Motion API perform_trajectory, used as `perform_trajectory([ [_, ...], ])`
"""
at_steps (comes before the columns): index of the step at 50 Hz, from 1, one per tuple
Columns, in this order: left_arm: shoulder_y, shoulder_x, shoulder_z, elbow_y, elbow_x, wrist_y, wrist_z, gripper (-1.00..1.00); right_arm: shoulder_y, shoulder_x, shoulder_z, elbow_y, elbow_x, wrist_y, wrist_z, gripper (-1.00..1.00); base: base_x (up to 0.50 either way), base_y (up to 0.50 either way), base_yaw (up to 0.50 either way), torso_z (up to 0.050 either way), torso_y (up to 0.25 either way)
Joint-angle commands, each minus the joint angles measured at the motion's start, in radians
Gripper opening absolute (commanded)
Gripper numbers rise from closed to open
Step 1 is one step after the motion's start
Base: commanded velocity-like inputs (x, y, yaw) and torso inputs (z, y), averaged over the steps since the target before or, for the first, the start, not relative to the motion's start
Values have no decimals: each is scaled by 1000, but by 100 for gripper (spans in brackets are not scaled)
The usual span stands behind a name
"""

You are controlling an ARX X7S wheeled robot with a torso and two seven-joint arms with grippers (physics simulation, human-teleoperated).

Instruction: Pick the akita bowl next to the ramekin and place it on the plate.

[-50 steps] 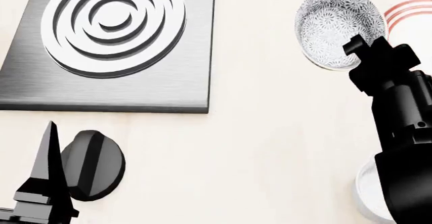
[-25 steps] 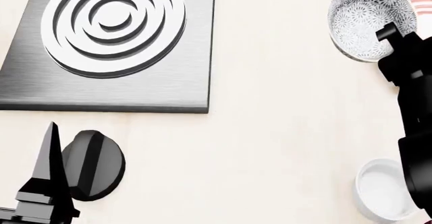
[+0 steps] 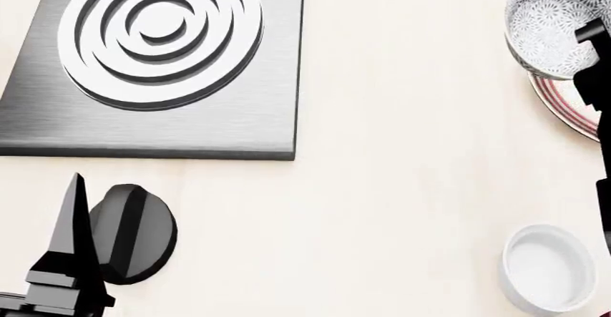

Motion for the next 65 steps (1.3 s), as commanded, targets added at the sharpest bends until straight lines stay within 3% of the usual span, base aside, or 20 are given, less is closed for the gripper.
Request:
perform_trajectory([
  [1, 0, 0, 2, -4, 3, 3, 1, 100, 31, 17, 8, 35, -2, -19, -8, -100, 0, 0, 0, 0, 0],
  [65, -6, 2, 10, -28, 9, 11, 6, 100, 222, 128, -71, 351, -137, -61, -48, -100, 0, 0, 0, 0, 0],
])
